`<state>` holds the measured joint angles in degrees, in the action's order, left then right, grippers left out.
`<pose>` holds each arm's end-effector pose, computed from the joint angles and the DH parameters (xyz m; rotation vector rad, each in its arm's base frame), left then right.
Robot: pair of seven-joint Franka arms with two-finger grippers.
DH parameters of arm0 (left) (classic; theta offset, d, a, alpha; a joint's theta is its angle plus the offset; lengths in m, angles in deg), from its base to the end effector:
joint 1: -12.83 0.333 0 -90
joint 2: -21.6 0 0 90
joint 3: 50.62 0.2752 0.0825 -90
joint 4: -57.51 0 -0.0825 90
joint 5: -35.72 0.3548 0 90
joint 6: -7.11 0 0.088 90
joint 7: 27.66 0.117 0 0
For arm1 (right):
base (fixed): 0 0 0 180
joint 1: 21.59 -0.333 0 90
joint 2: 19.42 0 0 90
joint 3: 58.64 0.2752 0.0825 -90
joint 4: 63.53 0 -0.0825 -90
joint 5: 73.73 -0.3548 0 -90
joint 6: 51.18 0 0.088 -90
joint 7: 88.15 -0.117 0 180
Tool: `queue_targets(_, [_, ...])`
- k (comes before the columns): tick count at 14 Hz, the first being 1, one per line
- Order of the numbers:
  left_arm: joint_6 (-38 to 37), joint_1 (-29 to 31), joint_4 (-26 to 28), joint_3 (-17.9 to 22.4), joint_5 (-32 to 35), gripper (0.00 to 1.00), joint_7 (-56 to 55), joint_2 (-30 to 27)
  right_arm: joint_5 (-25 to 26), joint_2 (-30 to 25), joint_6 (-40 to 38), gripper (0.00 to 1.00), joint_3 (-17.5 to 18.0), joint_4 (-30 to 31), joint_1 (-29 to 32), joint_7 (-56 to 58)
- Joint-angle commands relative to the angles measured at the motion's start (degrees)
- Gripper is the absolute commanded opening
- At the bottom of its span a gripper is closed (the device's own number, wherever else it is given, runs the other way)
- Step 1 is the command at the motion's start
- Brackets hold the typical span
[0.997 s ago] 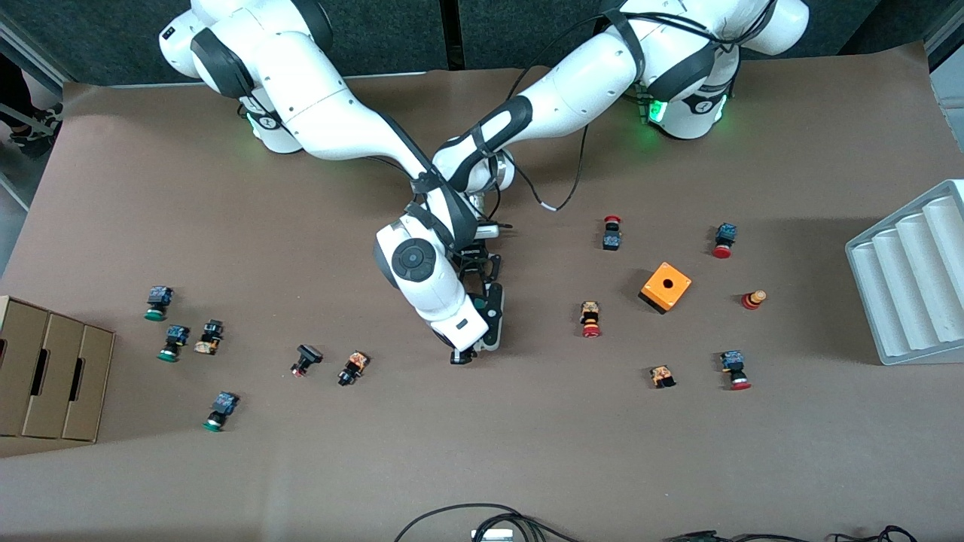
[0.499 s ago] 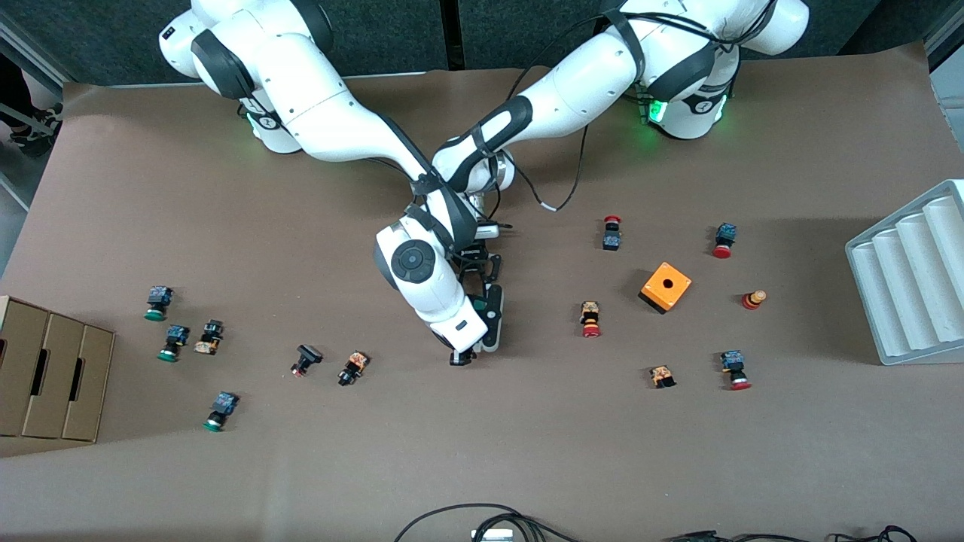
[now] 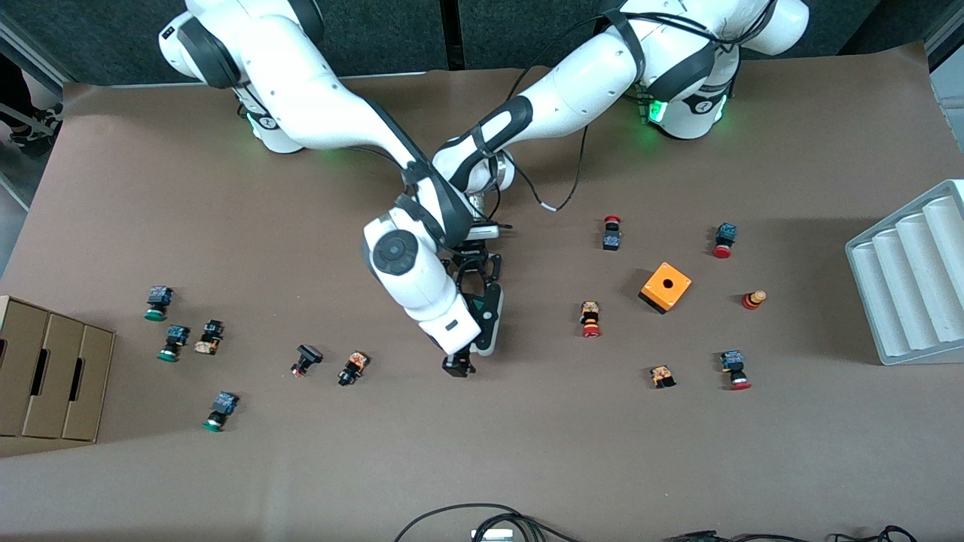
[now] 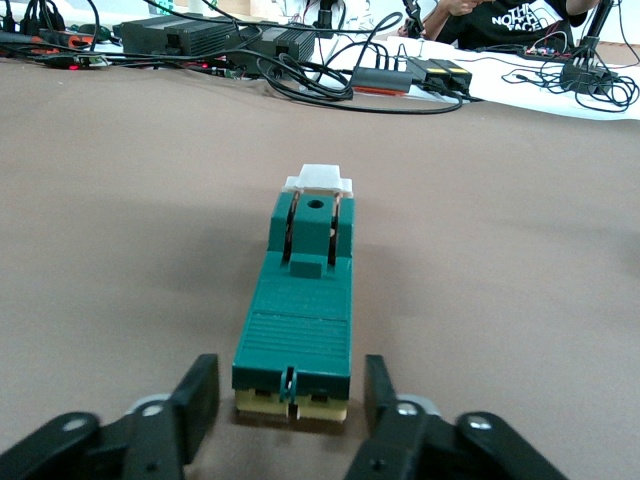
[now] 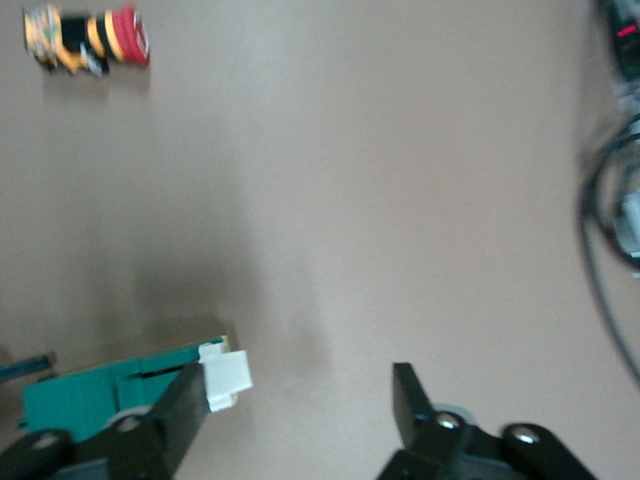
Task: Close load switch with both arms
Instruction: 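Lift the right gripper away while the left gripper releases the switch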
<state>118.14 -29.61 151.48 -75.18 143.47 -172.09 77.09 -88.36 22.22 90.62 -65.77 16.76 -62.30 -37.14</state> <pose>0.3265 -0.5271 0.0794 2.6433 0.2290 1.6528 0.5822 0.4098 0.2890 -2.3658 -1.8928 -0.5615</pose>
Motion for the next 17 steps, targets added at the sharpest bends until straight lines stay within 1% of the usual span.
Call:
queue_targets(1, [0.5,-0.19,-1.07,0.29,-0.09,1.0,-0.42,0.23,-1.89,-4.8,-1.96,1.0,0.36,0.83,1.16,-4.56])
queue_targets(4, [0.68,-0.27,-1.16,0.29,-1.84,1.0,0.02,-0.29,-1.63,-8.93,-5.28,1.0,-0.07,0.92,1.95,-9.95])
queue_targets(5, [0.77,-0.28,-1.16,0.21,-2.54,1.0,0.02,-0.47,-1.72,-10.07,-7.21,1.0,-0.07,0.92,2.65,-12.83])
queue_targets(6, [0.85,-0.28,-1.07,0.21,-3.25,1.0,0.28,-0.82,-1.8,-11.91,-11.06,1.0,-0.07,0.92,3.44,-17.99])
queue_targets(7, [0.85,-0.28,-1.24,0.12,-4.56,1.0,2.81,-1.17,-1.72,-13.59,-15.19,1.0,-0.07,0.92,3.8,-23.35])
queue_targets(9, [0.85,-0.36,-2.82,0.03,-10.43,1.0,11.58,-2.04,-0.93,-16.4,-21.18,1.0,-0.6,0.83,3.89,-31.46])
queue_targets(11, [0.85,-0.45,-4.23,-0.06,-15.97,1.0,21.24,-3.27,1.08,-18.51,-25.85,1.0,-4.71,0.83,3.1,-34.82])
queue_targets(14, [0.59,-0.28,-4.32,-0.06,-23.89,1.0,35.4,-6.35,0.66,-21.24,-31.3,1.0,-9.55,0.92,3.88,-36.59])
queue_targets(15, [0.5,-0.28,-4.32,-0.06,-26.08,1.0,39.09,-7.31,-0.74,-21.42,-33.14,1.0,-10.61,0.83,4.67,-36.68])
queue_targets(16, [0.24,-0.28,-4.41,0.03,-28.19,1.0,42.87,-8.19,-4.32,-21.42,-34.55,1.0,-10.8,0.66,6.85,-36.59])
queue_targets(17, [0.24,-0.28,-4.32,0.03,-29.96,1.0,46.56,-9.07,-6.53,-21.6,-35.52,1.0,-10.8,0.57,9.48,-36.5])
